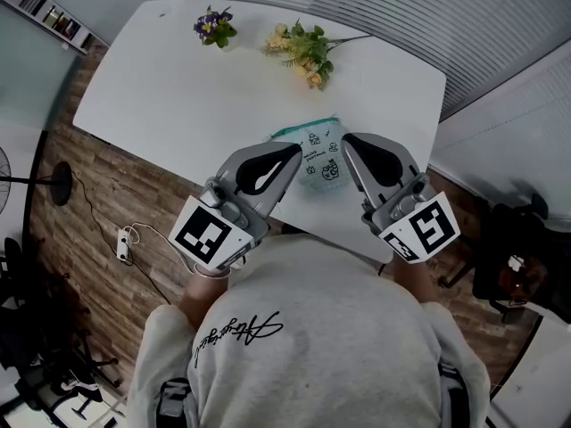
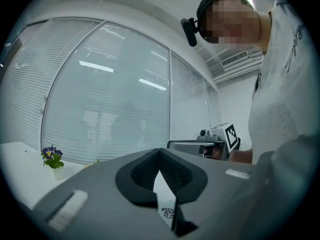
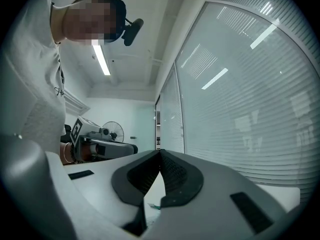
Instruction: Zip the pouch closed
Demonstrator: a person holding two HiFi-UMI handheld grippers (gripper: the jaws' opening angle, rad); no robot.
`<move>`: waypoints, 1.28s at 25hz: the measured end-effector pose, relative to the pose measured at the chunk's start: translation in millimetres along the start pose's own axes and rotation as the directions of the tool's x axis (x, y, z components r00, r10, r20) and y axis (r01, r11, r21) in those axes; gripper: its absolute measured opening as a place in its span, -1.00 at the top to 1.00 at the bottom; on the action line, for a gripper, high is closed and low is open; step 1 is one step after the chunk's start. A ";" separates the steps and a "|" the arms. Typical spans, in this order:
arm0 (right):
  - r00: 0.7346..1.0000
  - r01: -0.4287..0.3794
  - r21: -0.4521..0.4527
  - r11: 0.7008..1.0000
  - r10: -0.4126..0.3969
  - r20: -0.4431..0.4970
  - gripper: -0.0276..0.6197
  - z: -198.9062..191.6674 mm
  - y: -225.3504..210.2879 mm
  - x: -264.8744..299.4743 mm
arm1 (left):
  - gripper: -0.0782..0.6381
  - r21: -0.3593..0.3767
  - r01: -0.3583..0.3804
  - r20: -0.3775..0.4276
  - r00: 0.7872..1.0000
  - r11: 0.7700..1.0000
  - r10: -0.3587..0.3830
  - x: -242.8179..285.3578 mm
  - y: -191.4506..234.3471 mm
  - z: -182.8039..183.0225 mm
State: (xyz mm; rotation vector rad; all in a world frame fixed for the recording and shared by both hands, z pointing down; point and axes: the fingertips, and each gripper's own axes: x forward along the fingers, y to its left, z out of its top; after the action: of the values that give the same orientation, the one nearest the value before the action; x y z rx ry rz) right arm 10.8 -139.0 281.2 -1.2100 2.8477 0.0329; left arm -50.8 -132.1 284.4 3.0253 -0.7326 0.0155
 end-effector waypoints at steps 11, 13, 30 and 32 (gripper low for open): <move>1.000 0.018 -0.023 1.000 -0.018 -0.001 0.91 1.1 -0.2 -7.1 | 0.78 -0.002 -0.005 -0.011 1.000 1.000 0.005 1.4 -2.1 0.5; 1.000 0.015 -0.024 1.000 -0.015 -0.002 0.91 1.0 0.9 -6.3 | 0.78 -0.010 -0.004 0.011 1.000 1.000 0.004 1.3 -2.5 4.5; 1.000 0.023 -0.046 0.999 -0.024 -0.014 0.91 -0.3 0.8 -7.8 | 0.78 -0.011 0.012 0.032 0.999 1.000 -0.012 3.7 -5.4 9.0; 1.000 0.024 -0.045 0.999 -0.025 -0.015 0.91 0.1 0.4 -8.5 | 0.78 -0.011 0.011 0.029 1.000 1.000 -0.011 3.9 -5.2 8.5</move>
State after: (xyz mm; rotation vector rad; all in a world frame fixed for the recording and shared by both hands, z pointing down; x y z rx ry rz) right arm 16.5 -132.6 281.6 -1.2589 2.8593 0.0872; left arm -45.0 -129.5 275.8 3.0250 -0.7158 -0.0320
